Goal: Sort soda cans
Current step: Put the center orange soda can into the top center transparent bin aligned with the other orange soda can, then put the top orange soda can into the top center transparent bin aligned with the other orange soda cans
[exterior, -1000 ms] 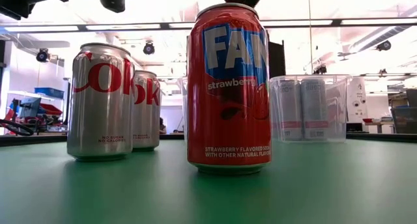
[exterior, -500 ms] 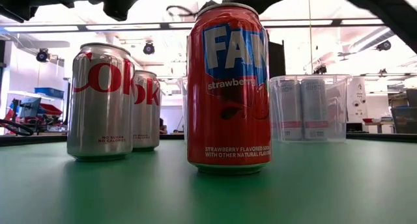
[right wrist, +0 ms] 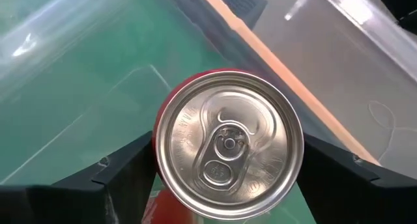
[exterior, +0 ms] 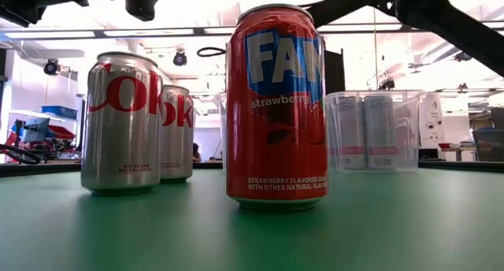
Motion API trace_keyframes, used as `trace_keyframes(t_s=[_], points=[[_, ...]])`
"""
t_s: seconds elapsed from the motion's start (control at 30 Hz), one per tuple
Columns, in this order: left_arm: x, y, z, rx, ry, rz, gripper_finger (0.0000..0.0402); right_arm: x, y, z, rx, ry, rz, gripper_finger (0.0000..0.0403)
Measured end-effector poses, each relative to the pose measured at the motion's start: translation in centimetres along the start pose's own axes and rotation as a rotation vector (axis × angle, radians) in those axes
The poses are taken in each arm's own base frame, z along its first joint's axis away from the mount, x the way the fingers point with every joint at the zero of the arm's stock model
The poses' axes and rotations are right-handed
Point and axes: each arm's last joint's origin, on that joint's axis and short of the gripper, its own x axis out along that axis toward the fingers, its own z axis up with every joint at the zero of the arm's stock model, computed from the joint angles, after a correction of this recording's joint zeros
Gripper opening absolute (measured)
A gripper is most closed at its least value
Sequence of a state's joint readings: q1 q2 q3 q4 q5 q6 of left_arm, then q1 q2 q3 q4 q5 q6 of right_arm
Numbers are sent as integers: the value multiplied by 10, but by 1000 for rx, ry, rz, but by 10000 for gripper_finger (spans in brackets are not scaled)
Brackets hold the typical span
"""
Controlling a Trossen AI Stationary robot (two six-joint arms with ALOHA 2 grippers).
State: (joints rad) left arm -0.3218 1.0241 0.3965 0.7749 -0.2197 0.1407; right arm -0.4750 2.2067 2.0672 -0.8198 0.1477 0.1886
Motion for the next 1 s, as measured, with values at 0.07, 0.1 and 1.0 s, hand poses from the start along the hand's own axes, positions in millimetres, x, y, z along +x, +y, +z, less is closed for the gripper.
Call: trace_keyframes(t_s=[0.07, 0.1, 1.0], points=[[0, 0, 1, -3, -14, 0, 316, 0, 0, -1, -3, 4, 1, 328], [0, 0, 2, -3, -22, 2, 316, -1, 0, -1, -1, 6, 2, 336], [6, -4, 13, -73, -9, -21, 316, -214, 177, -164, -19, -149, 8, 368]])
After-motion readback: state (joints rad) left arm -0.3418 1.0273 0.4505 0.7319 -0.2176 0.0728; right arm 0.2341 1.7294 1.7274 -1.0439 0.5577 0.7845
